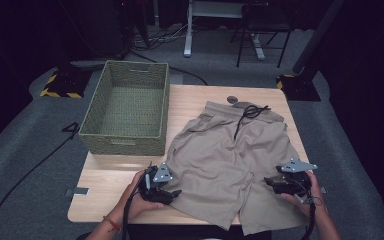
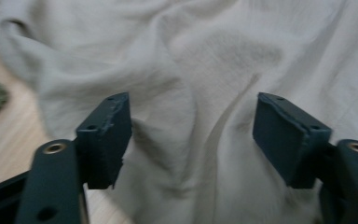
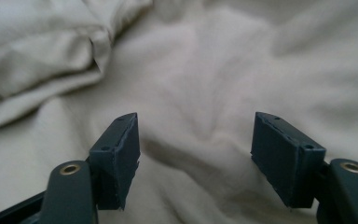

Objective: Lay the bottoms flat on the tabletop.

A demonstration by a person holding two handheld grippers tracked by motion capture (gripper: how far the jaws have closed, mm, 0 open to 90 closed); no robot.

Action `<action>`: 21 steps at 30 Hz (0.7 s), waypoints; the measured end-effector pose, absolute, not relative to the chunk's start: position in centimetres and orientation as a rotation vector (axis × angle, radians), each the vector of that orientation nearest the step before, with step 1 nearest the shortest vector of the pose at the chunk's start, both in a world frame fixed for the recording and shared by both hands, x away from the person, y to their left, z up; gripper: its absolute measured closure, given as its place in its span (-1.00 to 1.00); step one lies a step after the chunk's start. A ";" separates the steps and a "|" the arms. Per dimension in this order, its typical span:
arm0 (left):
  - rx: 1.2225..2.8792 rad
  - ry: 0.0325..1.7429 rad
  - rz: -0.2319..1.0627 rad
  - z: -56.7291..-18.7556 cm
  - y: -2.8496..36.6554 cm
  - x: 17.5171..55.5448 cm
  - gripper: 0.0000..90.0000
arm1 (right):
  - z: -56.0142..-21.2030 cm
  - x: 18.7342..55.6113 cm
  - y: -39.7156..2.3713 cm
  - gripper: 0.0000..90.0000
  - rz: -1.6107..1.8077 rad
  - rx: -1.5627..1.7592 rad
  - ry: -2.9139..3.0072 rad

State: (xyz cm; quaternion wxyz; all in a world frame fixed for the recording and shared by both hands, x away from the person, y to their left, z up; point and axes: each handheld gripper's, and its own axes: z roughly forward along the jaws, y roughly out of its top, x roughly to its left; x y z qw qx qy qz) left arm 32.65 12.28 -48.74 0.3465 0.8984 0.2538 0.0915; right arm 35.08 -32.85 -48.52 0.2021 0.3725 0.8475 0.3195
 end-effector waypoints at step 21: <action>2.389 0.481 0.146 -48.5 9.5 29.2 -0.37 | -48.3 33.0 -28.3 -0.26 0.972 0.880 2.511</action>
